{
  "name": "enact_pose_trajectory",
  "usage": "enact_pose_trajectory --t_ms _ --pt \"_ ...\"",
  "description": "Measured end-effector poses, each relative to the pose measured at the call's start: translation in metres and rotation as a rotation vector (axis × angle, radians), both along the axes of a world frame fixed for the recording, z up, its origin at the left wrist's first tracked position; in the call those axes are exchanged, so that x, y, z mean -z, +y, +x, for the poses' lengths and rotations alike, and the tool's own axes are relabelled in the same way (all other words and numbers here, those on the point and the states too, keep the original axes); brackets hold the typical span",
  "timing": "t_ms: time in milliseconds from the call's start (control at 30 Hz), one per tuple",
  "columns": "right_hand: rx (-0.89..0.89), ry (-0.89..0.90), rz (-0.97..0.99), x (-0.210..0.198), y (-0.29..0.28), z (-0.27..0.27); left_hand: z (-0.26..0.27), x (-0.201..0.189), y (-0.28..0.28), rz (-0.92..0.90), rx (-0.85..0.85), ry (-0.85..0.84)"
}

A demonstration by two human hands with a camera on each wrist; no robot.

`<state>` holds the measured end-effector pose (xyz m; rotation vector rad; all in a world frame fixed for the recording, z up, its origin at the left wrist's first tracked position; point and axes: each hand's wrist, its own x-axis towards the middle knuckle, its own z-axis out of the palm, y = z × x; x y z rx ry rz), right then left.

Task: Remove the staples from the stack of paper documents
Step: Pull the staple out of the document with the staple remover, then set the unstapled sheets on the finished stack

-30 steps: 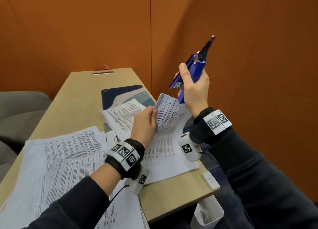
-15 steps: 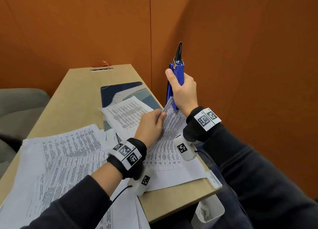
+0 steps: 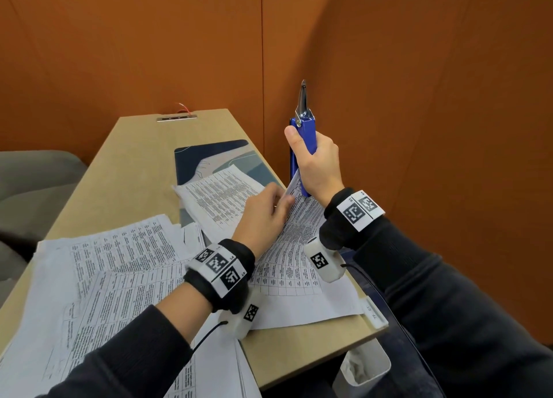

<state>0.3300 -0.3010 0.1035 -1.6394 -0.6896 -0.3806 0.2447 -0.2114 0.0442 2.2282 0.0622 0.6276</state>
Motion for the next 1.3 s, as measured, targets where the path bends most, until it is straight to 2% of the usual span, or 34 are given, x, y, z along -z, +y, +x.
enact_pose_trajectory --t_ms 100,200,333,567,900,967,1033,1067,1133,1233,1300 --pt "-0.011 -0.015 -0.012 0.001 0.003 -0.003 -0.001 -0.004 -0.002 -0.126 0.039 0.061" --pt "-0.02 -0.023 -0.002 0.001 0.007 -0.008 -0.001 -0.008 -0.005 -0.08 0.038 -0.02" --pt "-0.004 -0.031 0.019 0.001 0.011 -0.01 0.003 -0.003 -0.003 -0.135 0.009 -0.126" --pt "-0.067 0.01 -0.066 0.017 0.015 -0.007 0.004 0.003 0.003 -0.236 -0.023 -0.177" --pt "-0.153 0.039 -0.067 0.022 0.022 0.006 0.009 0.01 0.005 -0.217 -0.041 -0.23" --pt "-0.162 0.039 -0.055 0.024 0.024 0.009 0.011 0.011 0.012 -0.215 -0.007 -0.166" --pt "-0.123 0.045 -0.014 0.027 0.027 0.013 0.017 0.014 0.022 -0.168 0.05 0.01" --pt "-0.08 0.064 0.037 0.027 0.027 0.016 0.019 0.017 0.028 -0.124 0.066 0.084" --pt "0.004 0.144 0.206 0.029 0.027 0.025 0.025 0.024 0.044 -0.068 -0.011 0.104" --pt "0.065 0.357 0.445 0.037 0.019 0.042 0.035 0.025 0.083 -0.254 -0.209 0.0" --pt "0.04 0.574 0.524 0.052 0.012 0.054 0.046 0.023 0.113 -0.285 -0.318 -0.097"
